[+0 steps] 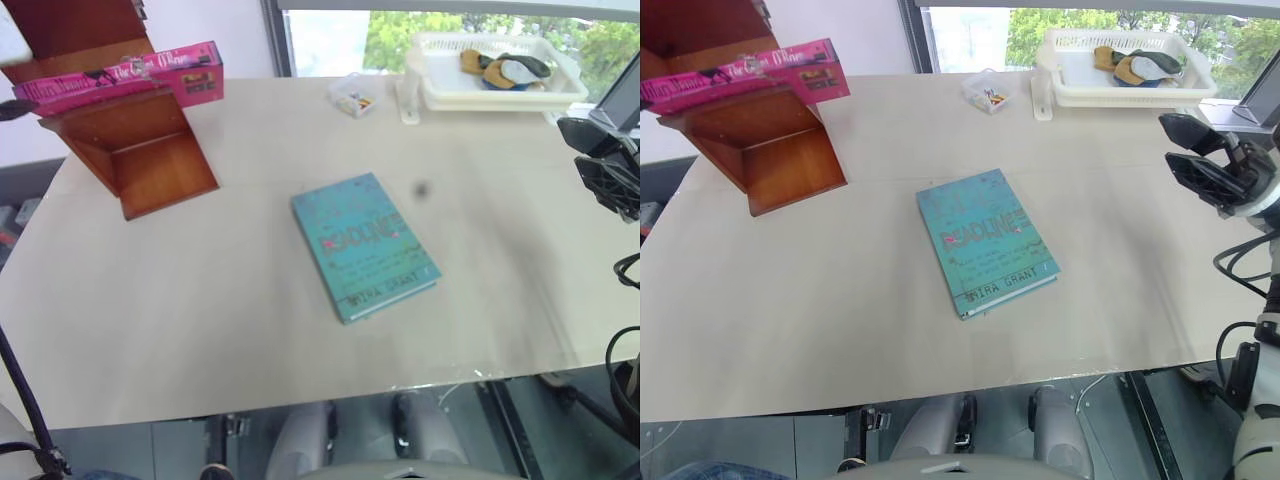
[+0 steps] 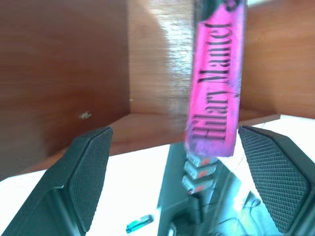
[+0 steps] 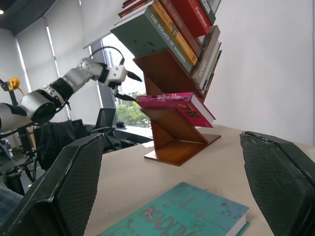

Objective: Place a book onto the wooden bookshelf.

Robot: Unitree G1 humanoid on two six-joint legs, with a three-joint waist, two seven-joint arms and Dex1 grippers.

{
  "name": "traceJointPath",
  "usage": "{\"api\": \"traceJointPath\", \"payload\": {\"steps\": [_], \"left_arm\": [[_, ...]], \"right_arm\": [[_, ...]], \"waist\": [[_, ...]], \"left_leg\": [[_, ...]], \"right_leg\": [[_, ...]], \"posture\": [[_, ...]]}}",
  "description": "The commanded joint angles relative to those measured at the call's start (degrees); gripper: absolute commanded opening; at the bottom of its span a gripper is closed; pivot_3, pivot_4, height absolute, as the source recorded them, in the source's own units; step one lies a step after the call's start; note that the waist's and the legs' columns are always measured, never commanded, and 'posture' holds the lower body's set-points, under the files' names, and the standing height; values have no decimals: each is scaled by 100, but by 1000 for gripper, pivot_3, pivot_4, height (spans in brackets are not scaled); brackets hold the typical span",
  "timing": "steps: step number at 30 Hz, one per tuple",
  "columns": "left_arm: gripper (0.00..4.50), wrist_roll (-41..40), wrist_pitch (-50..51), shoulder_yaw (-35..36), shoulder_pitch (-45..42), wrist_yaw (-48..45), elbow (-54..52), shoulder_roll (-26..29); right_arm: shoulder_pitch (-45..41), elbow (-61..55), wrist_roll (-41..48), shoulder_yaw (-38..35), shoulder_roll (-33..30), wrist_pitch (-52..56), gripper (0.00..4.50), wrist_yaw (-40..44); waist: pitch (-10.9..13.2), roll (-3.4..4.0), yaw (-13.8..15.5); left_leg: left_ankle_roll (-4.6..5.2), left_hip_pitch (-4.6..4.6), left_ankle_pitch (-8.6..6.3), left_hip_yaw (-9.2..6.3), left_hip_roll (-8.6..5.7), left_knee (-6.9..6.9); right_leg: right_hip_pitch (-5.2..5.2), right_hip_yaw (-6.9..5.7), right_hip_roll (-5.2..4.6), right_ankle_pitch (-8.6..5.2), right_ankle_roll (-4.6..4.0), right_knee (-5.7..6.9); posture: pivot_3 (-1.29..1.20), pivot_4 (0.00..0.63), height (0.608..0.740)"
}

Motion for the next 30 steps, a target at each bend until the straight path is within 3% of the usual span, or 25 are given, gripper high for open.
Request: {"api": "traceJointPath", "payload": {"steps": [1,6,9,15,20,25,30], "left_arm": [[4450,-1320,580,793,531,-821,-1231,-41],[4450,-2837,2020,1612,1758,-1224,-3096,-462],[4450,-3915,3301,2018,2684,-1090,-4406,-1004],[4450,-4752,4646,2653,4716,-184,-5796,-1829],[4450,-4911,4651,2894,6620,311,-6338,-2515],[4450,-4696,4167,3067,7461,1145,-6280,-3225],[4450,-4766,3980,3186,7915,1479,-6304,-3514]], "right_arm": [[-119,6,54,-78,-272,-60,4500,312],[-64,-35,159,-23,-421,64,4500,312],[184,-216,271,3,-614,214,4500,312],[1116,-434,-218,351,-1245,-424,4500,312],[1841,65,-1376,415,-1392,-1600,4500,106],[2579,377,-1767,150,-1174,-2114,4500,-274],[2804,638,-1879,-49,-908,-2462,4500,-626]], "waist": [[0,0,21],[0,0,12],[-7,11,3],[-9,16,-6],[-9,16,-10],[-9,10,74],[-12,15,35]], "left_leg": [[-1,1,0,0,1,0],[-1,5,1,-8,2,14],[-1,11,1,-6,4,11],[-1,14,1,-4,8,6],[0,34,-1,17,8,3],[-1,108,-2,13,6,-8],[-5,133,1,17,6,-8]], "right_leg": [[0,0,-1,0,0,0],[7,-4,-7,0,-1,-3],[7,-1,-4,1,-1,2],[8,3,-2,-2,-1,3],[16,22,-4,-1,-1,-9],[86,18,-18,-2,-3,-11],[106,28,-29,-10,-20,-12]], "posture": [[0,150,740],[0,150,740],[0,150,740],[0,150,740],[0,150,740],[0,150,740],[0,150,740]]}}
